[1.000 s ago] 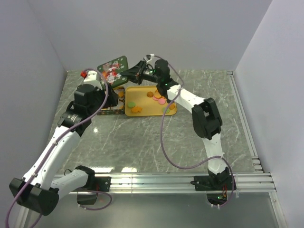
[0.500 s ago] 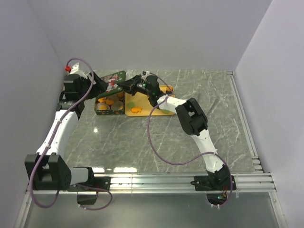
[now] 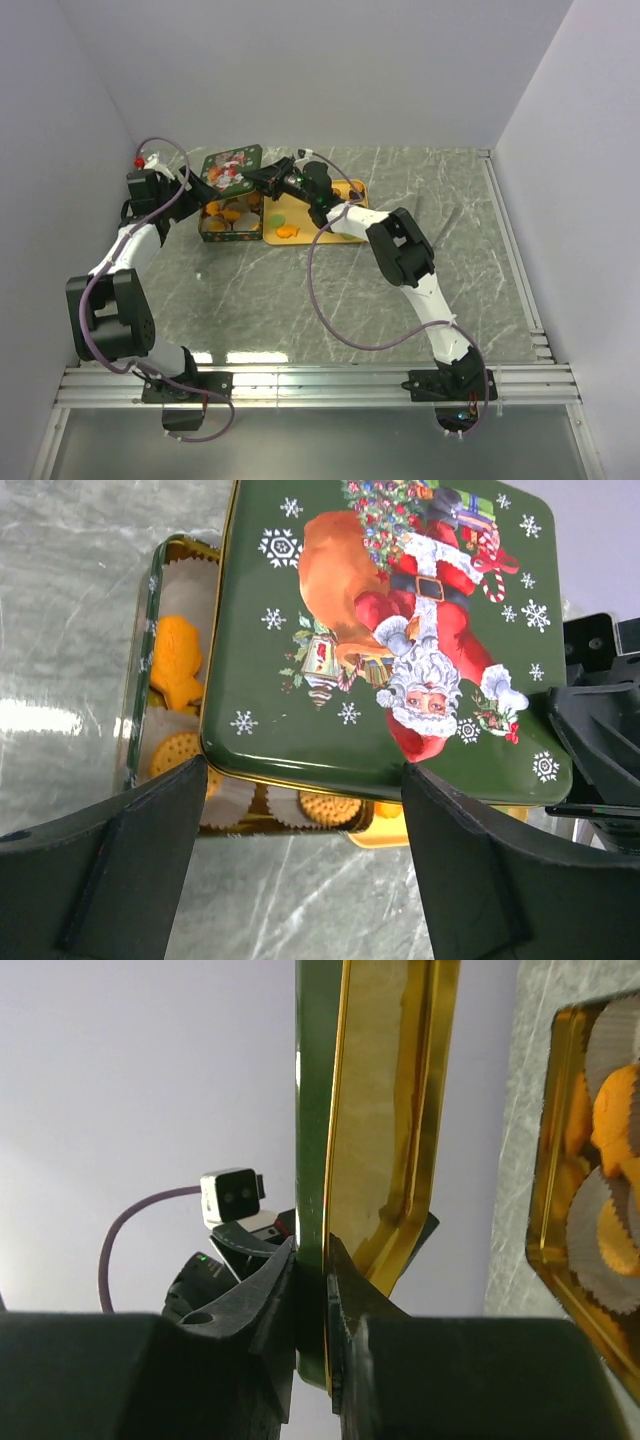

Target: Pack the cookies

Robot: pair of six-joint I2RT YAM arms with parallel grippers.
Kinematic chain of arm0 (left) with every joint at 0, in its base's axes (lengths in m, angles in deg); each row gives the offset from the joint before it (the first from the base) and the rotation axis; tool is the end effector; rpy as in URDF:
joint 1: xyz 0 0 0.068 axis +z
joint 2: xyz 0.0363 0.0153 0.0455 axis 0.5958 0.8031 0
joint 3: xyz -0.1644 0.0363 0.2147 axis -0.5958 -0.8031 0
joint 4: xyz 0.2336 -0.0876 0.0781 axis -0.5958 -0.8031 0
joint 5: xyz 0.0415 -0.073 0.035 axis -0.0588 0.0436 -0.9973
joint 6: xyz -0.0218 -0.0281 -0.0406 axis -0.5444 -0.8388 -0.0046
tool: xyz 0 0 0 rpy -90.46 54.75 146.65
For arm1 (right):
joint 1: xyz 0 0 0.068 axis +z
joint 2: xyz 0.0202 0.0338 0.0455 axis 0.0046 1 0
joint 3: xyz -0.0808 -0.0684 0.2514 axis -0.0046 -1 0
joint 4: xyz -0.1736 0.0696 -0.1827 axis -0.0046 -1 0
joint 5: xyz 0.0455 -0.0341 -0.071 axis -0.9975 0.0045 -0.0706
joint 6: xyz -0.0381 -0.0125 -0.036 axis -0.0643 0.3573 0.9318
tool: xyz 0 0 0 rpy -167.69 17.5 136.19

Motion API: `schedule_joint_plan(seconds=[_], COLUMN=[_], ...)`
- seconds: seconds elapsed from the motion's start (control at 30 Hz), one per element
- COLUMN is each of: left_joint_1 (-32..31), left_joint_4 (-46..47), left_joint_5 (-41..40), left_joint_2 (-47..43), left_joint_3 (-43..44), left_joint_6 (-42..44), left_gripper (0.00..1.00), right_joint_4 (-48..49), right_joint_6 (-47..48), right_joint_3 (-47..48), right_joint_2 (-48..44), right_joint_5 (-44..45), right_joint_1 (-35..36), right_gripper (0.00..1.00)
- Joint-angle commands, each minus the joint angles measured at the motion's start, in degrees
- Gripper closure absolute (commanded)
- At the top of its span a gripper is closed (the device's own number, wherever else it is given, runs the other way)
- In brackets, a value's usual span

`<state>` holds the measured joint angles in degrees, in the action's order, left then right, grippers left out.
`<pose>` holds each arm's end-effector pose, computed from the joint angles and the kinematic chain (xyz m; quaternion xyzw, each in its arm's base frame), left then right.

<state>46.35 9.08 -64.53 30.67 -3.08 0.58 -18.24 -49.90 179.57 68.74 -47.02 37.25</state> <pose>0.3314 0.0437 0.2565 -0.2004 0.8270 -0.2503 0.4618 0.4403 0.3513 0.1944 0.1644 0.6489 0.7252 0.1614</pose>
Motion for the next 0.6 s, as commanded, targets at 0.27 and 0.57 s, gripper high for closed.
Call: schedule_joint_plan(seconds=[0.27, 0.57], left_joint_1=[2.70, 4.55], left_joint_4=[-4.65, 0.44], left_joint_5=[-8.06, -1.48], left_joint_2=[5.54, 13.18], left_joint_3=[7.24, 8.89], left_joint_6=[10.96, 7.37], left_gripper=[0.17, 0.18], right_joint_4=[0.27, -0.01], right_joint_6=[1.97, 3.20], right_joint_3=[7.68, 4.54], right_joint_2=[5.96, 4.48], right_joint_5=[3.26, 2.21], right_joint_1=[1.24, 1.41], right_gripper=[1.00, 1.00])
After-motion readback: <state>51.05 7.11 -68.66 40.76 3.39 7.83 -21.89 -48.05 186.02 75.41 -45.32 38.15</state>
